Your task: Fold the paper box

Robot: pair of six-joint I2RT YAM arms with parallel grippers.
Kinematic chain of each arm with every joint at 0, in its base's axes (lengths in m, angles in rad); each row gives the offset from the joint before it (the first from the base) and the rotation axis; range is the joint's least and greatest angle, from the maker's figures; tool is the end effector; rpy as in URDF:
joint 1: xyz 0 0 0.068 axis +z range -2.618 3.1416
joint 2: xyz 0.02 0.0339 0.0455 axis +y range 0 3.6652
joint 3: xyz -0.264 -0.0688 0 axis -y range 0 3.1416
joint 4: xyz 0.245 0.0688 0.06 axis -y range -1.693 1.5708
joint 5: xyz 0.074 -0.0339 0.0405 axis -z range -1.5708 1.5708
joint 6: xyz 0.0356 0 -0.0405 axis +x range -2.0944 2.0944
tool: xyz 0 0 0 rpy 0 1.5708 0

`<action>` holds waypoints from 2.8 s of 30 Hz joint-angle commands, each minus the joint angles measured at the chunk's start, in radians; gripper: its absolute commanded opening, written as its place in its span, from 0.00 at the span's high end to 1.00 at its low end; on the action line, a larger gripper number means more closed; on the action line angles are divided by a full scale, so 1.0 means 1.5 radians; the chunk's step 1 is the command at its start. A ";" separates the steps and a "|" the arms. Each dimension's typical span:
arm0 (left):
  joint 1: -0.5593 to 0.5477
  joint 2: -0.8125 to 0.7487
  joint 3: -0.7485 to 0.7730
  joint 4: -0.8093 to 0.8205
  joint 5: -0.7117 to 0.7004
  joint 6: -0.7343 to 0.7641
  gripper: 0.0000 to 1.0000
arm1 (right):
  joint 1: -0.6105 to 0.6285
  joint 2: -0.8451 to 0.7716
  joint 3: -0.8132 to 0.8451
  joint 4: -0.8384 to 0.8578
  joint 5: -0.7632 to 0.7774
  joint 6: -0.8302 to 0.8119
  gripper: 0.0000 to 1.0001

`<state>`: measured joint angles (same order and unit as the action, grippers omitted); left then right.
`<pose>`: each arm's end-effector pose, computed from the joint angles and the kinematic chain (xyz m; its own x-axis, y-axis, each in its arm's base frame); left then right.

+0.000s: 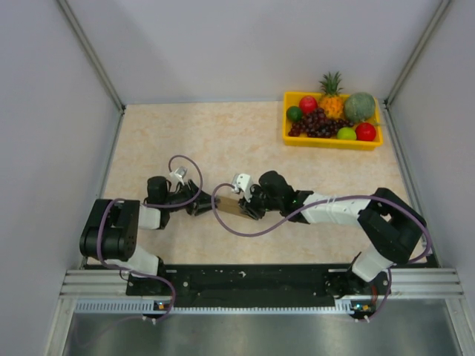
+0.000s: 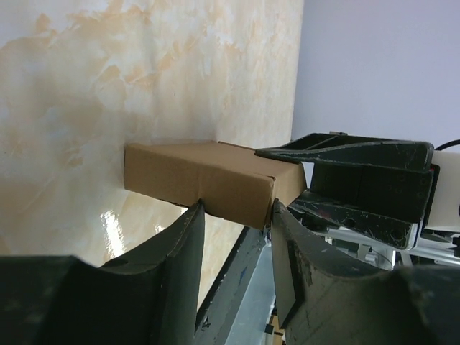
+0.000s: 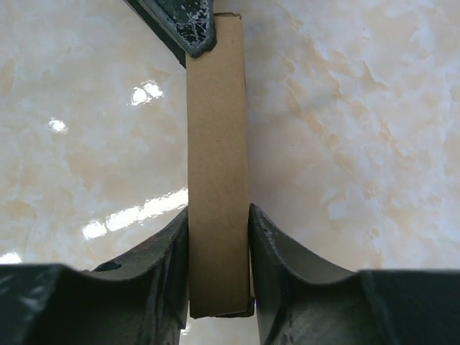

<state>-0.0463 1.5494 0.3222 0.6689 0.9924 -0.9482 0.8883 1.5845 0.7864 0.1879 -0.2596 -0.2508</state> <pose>0.2310 -0.0405 0.1175 -0.9055 -0.4026 -0.1343 -0.0014 0.3192 -0.9477 0.1988 0.2591 0.1818 -0.1311 -0.5415 -0.8304 -0.9448 0.3220 -0.0609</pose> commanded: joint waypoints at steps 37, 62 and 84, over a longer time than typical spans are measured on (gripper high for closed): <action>-0.063 -0.120 0.083 -0.394 -0.236 0.169 0.69 | -0.130 -0.118 -0.205 0.225 -0.145 1.008 0.36; -0.070 -0.127 0.095 -0.413 -0.249 0.173 0.71 | -0.151 -0.062 -0.212 0.239 -0.176 0.960 0.56; -0.076 -0.101 0.075 -0.393 -0.262 0.178 0.73 | -0.088 -0.032 -0.254 0.148 0.093 0.751 0.78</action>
<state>-0.1520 1.3510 0.4797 0.1764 0.7498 -0.7528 0.7242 1.4704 0.4641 0.5140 -0.3813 1.0576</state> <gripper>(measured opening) 0.328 0.292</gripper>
